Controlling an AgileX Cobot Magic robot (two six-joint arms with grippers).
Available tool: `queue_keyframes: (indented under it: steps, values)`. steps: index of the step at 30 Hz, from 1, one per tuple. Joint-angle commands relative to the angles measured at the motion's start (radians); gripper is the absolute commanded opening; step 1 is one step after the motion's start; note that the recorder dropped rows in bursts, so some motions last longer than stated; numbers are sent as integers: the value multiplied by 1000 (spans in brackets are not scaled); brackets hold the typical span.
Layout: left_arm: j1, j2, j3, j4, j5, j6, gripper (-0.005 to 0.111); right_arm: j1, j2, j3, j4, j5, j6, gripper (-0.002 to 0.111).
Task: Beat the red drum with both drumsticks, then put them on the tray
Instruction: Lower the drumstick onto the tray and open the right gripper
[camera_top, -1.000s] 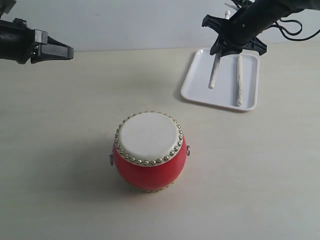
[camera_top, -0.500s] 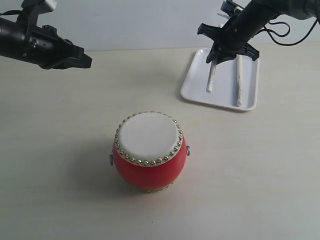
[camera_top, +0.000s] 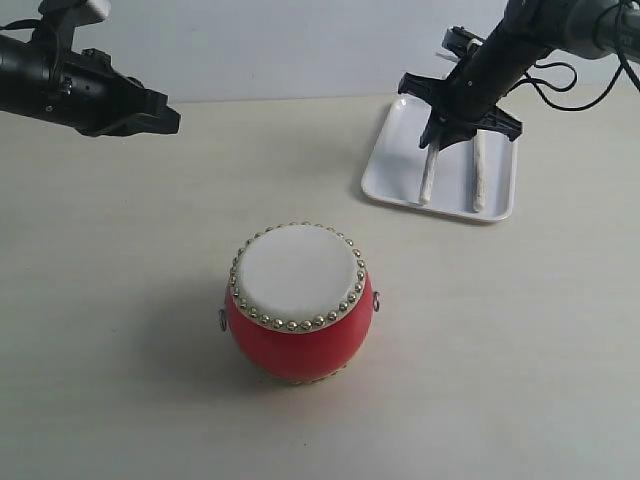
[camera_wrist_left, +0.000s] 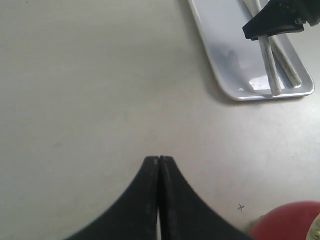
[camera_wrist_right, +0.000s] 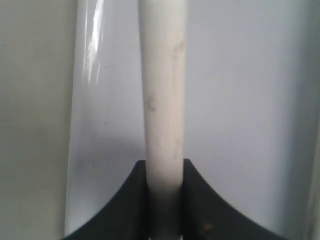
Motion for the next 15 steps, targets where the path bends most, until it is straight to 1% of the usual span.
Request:
queue_keyframes:
  steps: [1, 7, 13, 15]
  values:
    - [-5, -8, 4, 0, -2, -6, 0, -5, -3, -9, -9, -16, 4, 1]
    - [-5, -8, 4, 0, -2, -6, 0, -5, -3, -9, -48, -16, 4, 10]
    - [-5, -8, 4, 0, -2, -6, 0, -5, -3, -9, -72, -18, 6, 17]
    - [-5, -8, 4, 0, -2, -6, 0, -5, -3, -9, -72, -19, 6, 21]
